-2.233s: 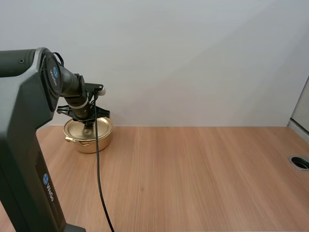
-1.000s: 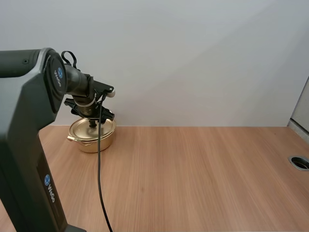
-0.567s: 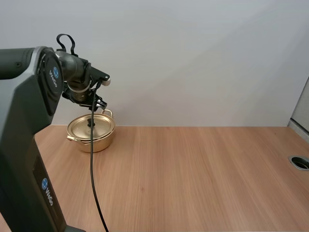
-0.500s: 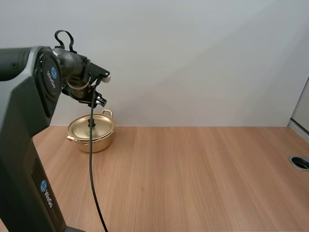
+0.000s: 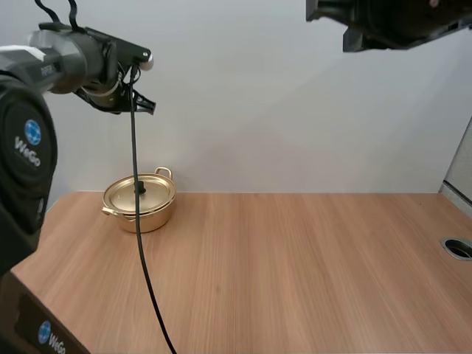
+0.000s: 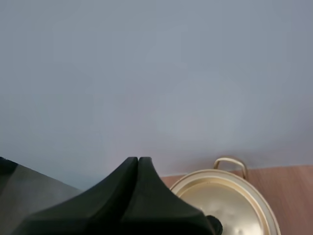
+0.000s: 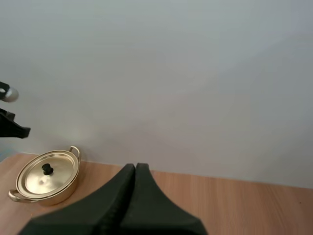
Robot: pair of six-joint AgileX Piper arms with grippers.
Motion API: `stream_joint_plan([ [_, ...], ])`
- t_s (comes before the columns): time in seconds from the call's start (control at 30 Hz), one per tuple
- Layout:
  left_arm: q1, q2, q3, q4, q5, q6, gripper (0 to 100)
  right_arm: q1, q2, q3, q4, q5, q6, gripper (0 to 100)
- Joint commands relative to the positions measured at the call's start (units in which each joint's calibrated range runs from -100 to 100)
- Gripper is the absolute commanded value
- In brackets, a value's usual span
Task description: Open the pot, put the car inside, and close it
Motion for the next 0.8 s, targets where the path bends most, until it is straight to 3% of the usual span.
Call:
stream_joint_plan([
  [0.0,0.03,-4.84,-0.02,-4.17,0.5,-1.09,0,0.02,-0.02,8.24,-1.19,-4.0,0.05,0],
  [0.2,0.03,-14.28,0.15,-9.58,11.41,-1.32,0,0.02,-0.02,26.22,-6.15,-30.74,0.05,0],
  [0.4,0.03,-24.54,7.95,-12.0,13.86,-1.41,0,0.02,1.71,44.17,-3.92,-46.46,0.05,0],
  [0.57,-0.05,-34.65,22.31,-12.2,-1.58,-2.04,0,0.02,3.75,53.83,1.9,-49.93,0.05,0],
  [0.77,-1.25,-47.04,44.95,-11.32,-25.65,-3.03,0,0.02,6.84,62.32,-3.03,-62.61,0.05,0],
])
